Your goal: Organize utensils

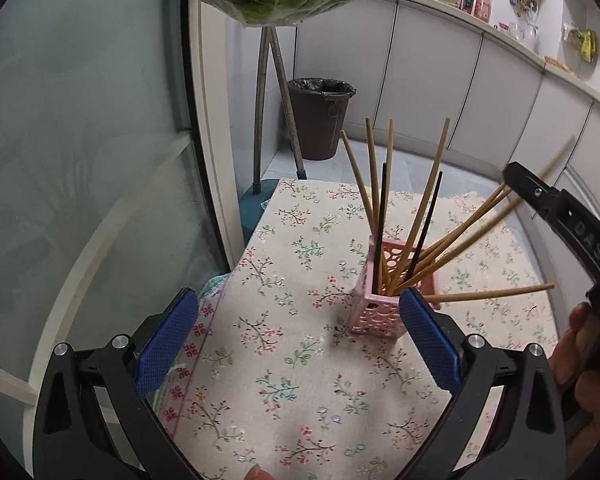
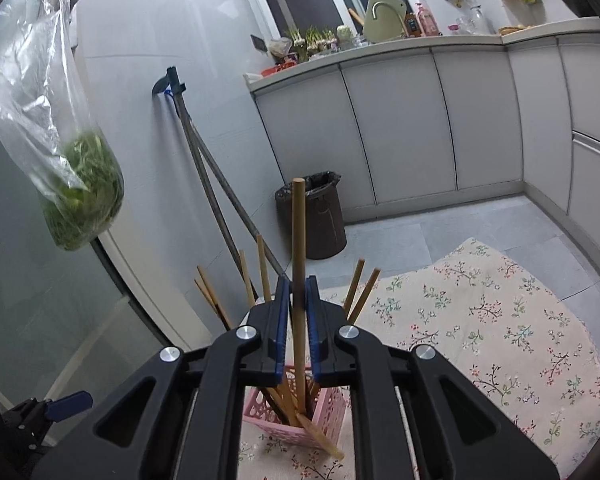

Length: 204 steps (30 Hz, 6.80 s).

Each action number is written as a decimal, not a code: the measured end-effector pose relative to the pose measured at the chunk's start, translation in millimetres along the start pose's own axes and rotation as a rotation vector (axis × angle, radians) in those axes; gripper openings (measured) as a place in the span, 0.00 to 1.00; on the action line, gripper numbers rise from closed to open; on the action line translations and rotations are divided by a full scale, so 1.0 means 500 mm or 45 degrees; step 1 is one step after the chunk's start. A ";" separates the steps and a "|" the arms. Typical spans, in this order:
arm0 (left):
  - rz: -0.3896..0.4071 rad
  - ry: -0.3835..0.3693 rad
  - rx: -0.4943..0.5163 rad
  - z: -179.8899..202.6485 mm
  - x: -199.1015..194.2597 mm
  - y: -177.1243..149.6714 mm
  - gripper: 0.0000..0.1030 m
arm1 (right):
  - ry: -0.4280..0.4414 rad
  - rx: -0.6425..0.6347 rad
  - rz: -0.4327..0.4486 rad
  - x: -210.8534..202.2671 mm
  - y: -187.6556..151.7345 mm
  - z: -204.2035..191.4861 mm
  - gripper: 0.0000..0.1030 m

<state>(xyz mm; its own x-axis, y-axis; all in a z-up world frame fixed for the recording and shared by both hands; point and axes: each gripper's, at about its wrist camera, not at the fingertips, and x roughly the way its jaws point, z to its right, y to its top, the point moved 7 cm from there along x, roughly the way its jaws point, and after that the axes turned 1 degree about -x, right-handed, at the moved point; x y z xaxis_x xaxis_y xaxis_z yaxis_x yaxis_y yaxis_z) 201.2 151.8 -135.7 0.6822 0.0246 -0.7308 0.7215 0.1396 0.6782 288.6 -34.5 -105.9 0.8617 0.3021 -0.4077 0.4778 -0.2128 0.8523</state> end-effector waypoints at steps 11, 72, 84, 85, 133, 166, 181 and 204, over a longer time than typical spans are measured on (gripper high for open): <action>0.039 -0.074 0.012 0.039 -0.043 0.006 0.93 | -0.031 0.060 0.064 -0.133 0.081 0.050 0.94; -0.079 -0.340 -0.014 0.097 -0.036 -0.042 0.93 | -0.125 -0.417 -0.439 -0.249 -0.051 0.150 0.04; -0.048 -0.265 -0.100 0.027 -0.028 -0.012 0.93 | 0.208 -0.313 -0.437 -0.313 0.108 0.001 0.04; -0.045 -0.264 -0.110 0.021 -0.029 -0.010 0.93 | 0.235 -0.298 -0.423 -0.317 0.129 -0.014 0.04; 0.146 -0.279 0.117 0.159 -0.212 -0.001 0.93 | -0.145 -0.253 -0.132 -0.334 0.165 0.061 0.94; 0.318 -0.085 0.204 0.252 -0.414 -0.047 0.93 | -0.474 -0.224 -0.019 -0.552 0.086 0.150 0.94; 0.327 -0.101 0.187 0.243 -0.422 -0.044 0.93 | -0.472 -0.241 -0.011 -0.552 0.085 0.140 0.94; 0.322 -0.101 0.184 0.245 -0.420 -0.043 0.93 | -0.484 -0.215 0.013 -0.560 0.094 0.149 0.94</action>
<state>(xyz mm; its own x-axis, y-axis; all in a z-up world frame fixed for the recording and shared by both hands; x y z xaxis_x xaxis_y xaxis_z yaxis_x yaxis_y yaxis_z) 57.0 22.3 12.4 0.8455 -0.0379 -0.5326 0.5329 -0.0039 0.8462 82.6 -198.3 24.1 0.8831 -0.0704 -0.4640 0.4615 -0.0487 0.8858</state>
